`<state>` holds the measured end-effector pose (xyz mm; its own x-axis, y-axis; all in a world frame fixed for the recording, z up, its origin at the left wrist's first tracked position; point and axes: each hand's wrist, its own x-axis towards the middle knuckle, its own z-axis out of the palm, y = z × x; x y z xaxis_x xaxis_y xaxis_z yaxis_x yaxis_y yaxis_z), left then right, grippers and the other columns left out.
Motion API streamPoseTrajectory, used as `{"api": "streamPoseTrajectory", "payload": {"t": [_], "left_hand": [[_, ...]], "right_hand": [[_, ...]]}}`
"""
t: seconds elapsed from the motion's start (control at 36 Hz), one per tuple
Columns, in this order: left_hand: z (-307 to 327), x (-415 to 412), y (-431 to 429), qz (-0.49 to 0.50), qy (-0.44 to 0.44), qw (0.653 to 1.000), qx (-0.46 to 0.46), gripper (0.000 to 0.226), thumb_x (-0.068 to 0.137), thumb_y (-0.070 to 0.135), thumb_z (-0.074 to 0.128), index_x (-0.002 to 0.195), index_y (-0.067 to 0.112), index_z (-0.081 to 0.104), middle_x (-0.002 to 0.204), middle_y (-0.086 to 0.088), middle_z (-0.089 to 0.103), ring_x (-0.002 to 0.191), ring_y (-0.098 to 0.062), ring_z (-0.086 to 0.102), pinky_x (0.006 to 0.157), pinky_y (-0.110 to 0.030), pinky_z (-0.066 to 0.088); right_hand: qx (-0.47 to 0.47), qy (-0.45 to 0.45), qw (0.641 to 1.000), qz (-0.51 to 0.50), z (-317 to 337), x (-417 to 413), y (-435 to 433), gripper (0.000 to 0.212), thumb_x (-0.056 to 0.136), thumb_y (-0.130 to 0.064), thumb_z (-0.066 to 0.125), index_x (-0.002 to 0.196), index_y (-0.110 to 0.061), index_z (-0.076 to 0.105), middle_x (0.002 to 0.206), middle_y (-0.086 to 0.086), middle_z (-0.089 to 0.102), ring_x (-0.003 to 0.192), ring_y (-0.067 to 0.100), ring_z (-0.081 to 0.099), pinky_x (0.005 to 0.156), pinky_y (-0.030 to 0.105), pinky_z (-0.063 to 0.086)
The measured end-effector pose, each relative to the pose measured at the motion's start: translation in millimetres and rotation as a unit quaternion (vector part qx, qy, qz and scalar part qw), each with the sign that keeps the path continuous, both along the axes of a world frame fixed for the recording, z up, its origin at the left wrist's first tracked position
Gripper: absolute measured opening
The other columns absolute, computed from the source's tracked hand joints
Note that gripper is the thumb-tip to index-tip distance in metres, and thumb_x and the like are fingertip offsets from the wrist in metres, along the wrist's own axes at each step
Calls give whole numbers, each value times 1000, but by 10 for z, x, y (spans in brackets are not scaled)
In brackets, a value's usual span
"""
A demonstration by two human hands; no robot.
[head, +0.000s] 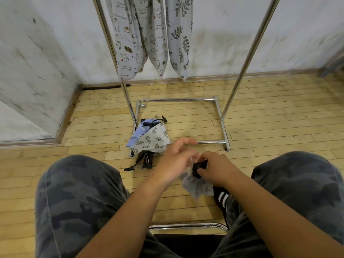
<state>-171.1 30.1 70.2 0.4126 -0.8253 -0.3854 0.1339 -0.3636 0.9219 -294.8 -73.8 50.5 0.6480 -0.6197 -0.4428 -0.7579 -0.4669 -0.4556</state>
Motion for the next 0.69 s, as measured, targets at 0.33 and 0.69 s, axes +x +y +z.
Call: {"api": "streamPoseTrajectory", "payload": {"t": [0.33,0.69], "left_hand": [[283,66,-8,-31,-55,998,-3,17,97,18,62,106,31,67,78,12,64,68,-4,63,58,-13,49],[1055,410,-323,-72,-271,959,-30,55,90,10,70,131,38,46,90,-4,63,81,-17,66,75,-37,59]], "right_hand": [[59,-111,988,-88,143,185,34,37,86,-36,76,119,-25,62,102,-4,71,85,11,67,66,22,49],[139,-266,939,-168,1393,588,-230,40,97,-19,41,122,-40,63,109,6,74,90,16,72,87,44,61]]}}
